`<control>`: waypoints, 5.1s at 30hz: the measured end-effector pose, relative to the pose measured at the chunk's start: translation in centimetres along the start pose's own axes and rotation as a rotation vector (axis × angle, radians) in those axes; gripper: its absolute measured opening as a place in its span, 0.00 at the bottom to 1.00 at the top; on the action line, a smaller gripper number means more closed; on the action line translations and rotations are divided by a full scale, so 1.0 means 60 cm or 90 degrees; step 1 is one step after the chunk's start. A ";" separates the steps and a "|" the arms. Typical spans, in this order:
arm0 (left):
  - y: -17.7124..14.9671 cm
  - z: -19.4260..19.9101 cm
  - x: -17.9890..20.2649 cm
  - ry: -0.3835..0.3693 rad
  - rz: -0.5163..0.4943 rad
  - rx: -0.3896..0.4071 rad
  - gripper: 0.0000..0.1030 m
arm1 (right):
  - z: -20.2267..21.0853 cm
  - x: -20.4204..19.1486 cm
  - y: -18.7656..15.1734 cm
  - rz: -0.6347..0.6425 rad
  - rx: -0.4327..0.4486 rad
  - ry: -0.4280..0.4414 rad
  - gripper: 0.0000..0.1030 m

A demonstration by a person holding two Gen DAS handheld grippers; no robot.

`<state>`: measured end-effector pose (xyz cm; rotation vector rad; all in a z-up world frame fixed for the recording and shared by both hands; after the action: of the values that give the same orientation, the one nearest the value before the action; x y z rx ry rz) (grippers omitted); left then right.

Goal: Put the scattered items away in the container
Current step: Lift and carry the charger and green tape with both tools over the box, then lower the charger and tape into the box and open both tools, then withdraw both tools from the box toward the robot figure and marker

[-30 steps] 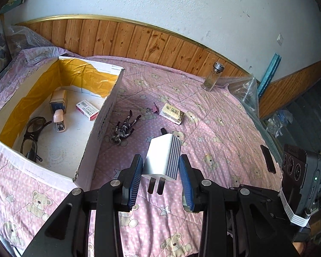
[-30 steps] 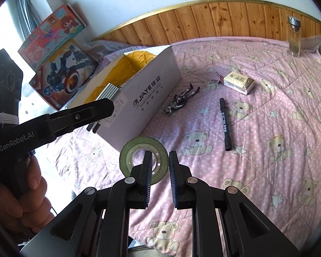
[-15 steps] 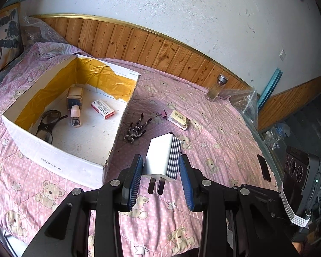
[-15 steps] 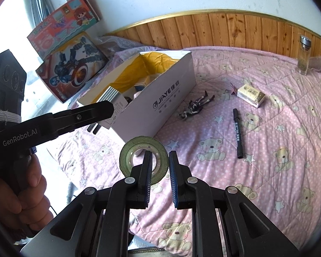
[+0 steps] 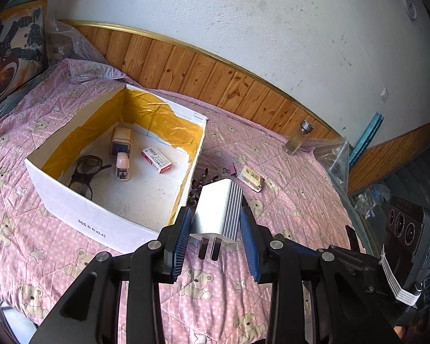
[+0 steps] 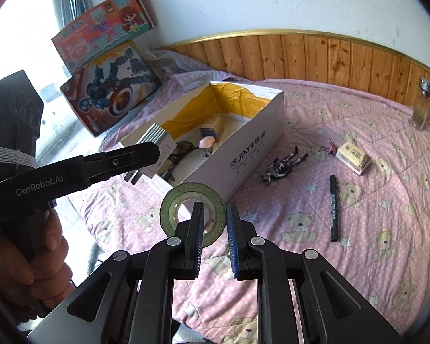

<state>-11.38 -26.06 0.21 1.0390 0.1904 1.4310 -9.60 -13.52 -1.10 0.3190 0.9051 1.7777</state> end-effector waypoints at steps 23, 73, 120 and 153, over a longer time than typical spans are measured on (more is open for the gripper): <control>0.049 -0.002 -0.066 0.015 0.046 0.019 0.35 | -0.041 -0.040 0.084 0.045 0.012 0.025 0.16; 0.087 -0.140 -0.163 0.140 0.087 -0.093 0.35 | -0.232 -0.003 0.199 0.141 -0.079 0.010 0.16; 0.087 -0.132 -0.165 0.140 0.089 -0.107 0.37 | -0.232 0.006 0.180 0.087 -0.137 0.018 0.22; 0.058 -0.046 -0.072 0.163 0.004 -0.051 0.37 | -0.130 -0.017 0.085 -0.026 -0.096 0.111 0.22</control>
<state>-16.61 -29.16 -1.05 0.7896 0.3125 1.5630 -17.46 -18.46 -2.54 0.0484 0.8867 1.8454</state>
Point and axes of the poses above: each gripper's, at about its wrist camera, not at the fingertips, and z roughly against the way its jaws point, x to its right, y to its top, the point moved 5 cm from there along -z, roughly the way its jaws point, and after that the axes turned 1 degree about -y, right-handed, at the moved point
